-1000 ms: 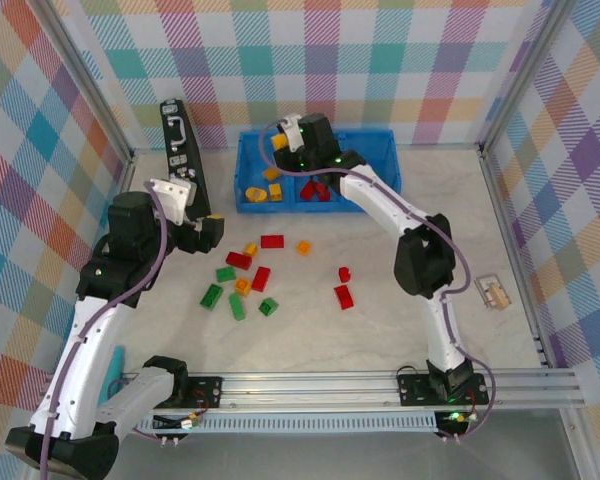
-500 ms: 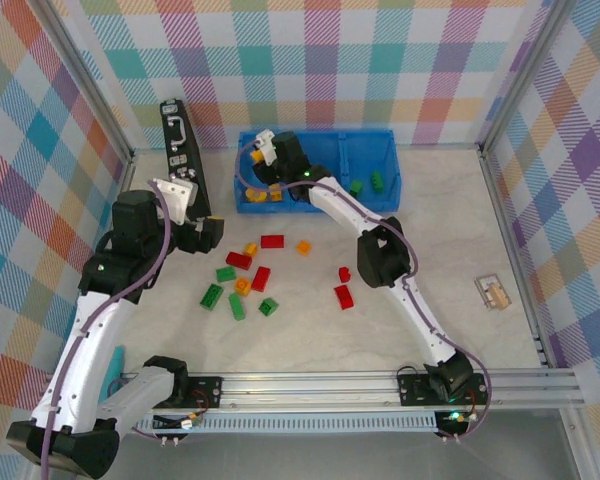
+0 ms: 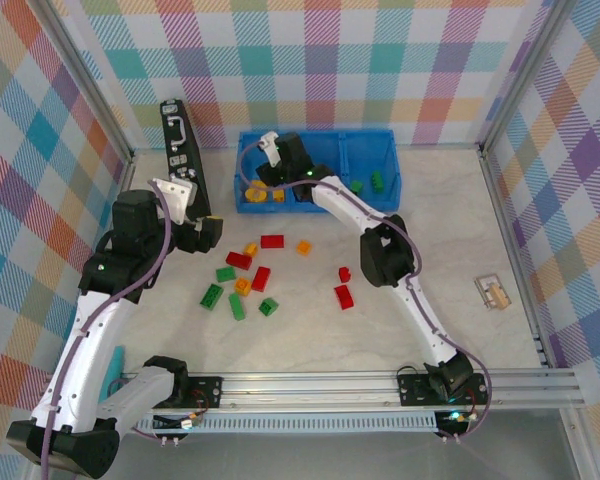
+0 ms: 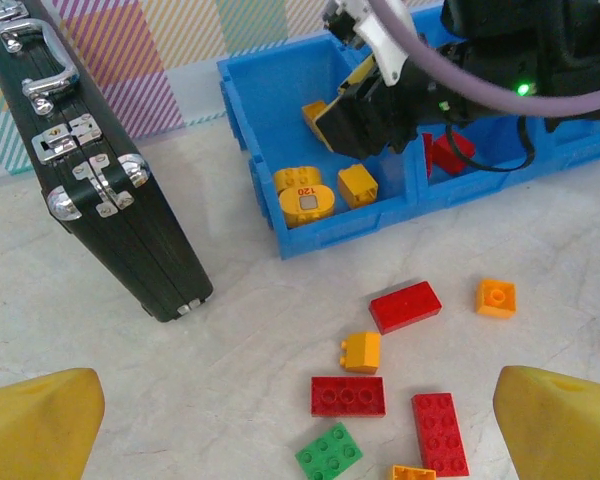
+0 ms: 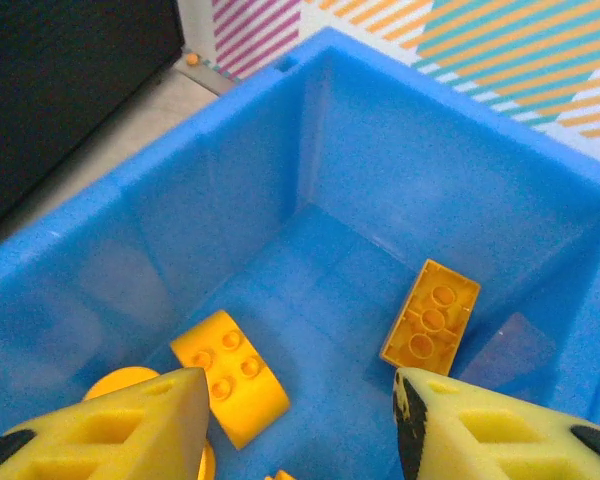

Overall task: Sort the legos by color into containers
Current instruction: Place the lego in the container, then pick up the lego from the center of the table.

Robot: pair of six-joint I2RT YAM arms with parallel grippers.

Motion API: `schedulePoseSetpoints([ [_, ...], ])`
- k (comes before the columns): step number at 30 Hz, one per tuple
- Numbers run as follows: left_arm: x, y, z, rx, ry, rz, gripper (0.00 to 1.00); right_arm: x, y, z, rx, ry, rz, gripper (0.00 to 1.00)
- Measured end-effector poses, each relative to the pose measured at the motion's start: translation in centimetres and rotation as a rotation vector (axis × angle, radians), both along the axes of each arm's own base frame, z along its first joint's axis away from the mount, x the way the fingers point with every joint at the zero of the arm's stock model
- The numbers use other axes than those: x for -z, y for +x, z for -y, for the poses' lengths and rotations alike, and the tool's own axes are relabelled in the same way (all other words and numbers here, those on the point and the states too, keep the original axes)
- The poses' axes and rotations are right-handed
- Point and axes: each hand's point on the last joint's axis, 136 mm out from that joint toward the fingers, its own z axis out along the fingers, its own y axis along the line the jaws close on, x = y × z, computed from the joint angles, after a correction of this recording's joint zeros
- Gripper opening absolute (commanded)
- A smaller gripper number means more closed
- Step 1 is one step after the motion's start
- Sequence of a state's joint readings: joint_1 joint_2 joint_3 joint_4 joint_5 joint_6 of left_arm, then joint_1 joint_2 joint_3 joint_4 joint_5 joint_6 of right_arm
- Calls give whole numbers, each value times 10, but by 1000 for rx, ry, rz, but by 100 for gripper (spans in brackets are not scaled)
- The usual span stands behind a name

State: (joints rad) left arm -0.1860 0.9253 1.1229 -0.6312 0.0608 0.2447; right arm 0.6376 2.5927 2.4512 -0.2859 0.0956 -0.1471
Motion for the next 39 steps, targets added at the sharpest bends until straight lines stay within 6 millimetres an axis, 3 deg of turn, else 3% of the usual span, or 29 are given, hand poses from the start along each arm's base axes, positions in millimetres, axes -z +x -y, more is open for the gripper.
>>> schedulePoseSetpoints([
  [3, -1, 0, -2, -6, 11, 5, 100, -32, -11, 4, -9, 11, 8, 54],
  [6, -3, -2, -3, -10, 15, 15, 100, -78, -31, 18, -4, 27, 13, 61],
  [10, -5, -3, -4, -10, 14, 22, 100, -129, -80, 60, 49, 51, -18, 75],
  [13, -5, -3, -4, -9, 14, 21, 100, -140, -121, 97, 111, 63, -73, 81],
  [15, -6, -4, -3, -6, 12, 23, 100, -126, -149, 121, 155, 61, -136, 84],
  [17, -7, -5, -3, -3, 9, 27, 100, -98, -177, 145, 200, 43, -221, 84],
  [22, -9, -6, -3, -4, 6, 33, 100, -2, -238, 190, 318, -58, -480, 88],
  [25, -9, -6, -3, -5, 4, 33, 100, 43, -267, 212, 383, -117, -602, 89],
  [27, -9, -6, -2, -3, 2, 33, 100, 60, -281, 222, 415, -133, -651, 90],
  [30, -9, -7, -1, 3, -3, 31, 100, 68, -289, 227, 442, -123, -683, 90],
  [36, -7, -6, 1, 9, -15, 22, 100, 84, -287, 221, 456, -74, -697, 90],
  [39, -10, -8, 1, 10, -22, 32, 100, 98, -282, 215, 454, -76, -712, 83],
])
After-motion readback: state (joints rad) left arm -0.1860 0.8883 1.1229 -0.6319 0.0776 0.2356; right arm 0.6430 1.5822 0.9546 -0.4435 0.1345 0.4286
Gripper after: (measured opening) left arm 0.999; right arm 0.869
